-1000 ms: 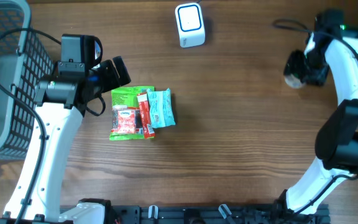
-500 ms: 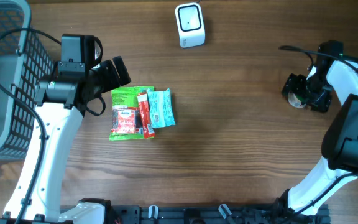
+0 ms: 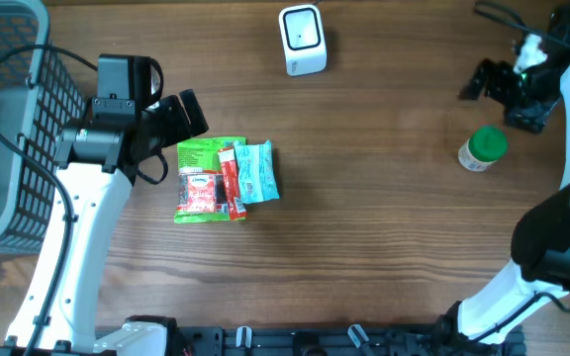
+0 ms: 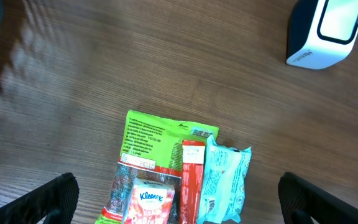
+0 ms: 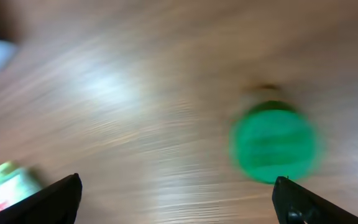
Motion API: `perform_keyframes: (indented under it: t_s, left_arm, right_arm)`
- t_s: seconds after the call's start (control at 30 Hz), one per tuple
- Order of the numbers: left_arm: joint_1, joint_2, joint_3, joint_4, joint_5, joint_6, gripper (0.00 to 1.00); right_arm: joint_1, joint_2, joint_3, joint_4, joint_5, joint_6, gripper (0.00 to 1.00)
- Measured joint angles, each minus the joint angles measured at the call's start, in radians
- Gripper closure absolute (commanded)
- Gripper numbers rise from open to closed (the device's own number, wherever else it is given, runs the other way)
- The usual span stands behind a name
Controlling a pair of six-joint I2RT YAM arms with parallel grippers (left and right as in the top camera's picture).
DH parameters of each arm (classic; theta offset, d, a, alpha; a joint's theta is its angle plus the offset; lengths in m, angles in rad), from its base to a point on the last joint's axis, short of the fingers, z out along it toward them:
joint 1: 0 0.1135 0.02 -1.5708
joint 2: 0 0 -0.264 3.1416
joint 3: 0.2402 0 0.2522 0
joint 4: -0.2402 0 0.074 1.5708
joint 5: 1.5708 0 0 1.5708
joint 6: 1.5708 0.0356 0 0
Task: Scan the item barcode
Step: 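Move the jar right and set it down, open the right gripper, then reach the right gripper to the mint-green wipes pack and grasp it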
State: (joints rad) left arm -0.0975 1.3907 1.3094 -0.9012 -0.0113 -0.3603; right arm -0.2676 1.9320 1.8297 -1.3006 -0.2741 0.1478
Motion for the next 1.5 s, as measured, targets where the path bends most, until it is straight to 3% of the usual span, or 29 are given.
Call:
perform_keyframes:
  t_s: [0.1,0.33,0.63,0.8,1.07,1.5]
  left_arm:
    - [0.0,0.0,0.0,0.0,0.0,0.0,0.0]
    - [0.0,0.0,0.0,0.0,0.0,0.0,0.0]
    - [0.0,0.0,0.0,0.0,0.0,0.0,0.0]
    - [0.0,0.0,0.0,0.0,0.0,0.0,0.0]
    - [0.0,0.0,0.0,0.0,0.0,0.0,0.0]
    - [0.0,0.0,0.0,0.0,0.0,0.0,0.0]
  right_arm:
    - [0.073,-0.008,-0.003,0.004,-0.131,-0.039,0.02]
    - [0.324,-0.008,-0.1,0.115,-0.214,-0.046,0.0]
    - [0.664,-0.008,-0.321,0.447,-0.23,0.064,0.01]
    - [0.779,-0.008,-0.439,0.623,-0.227,0.174,0.01]
    - [0.906,-0.008,-0.594,0.916,-0.117,0.235,0.26]
    - [0.958,-0.008,-0.656,1.011,0.089,0.336,0.37]
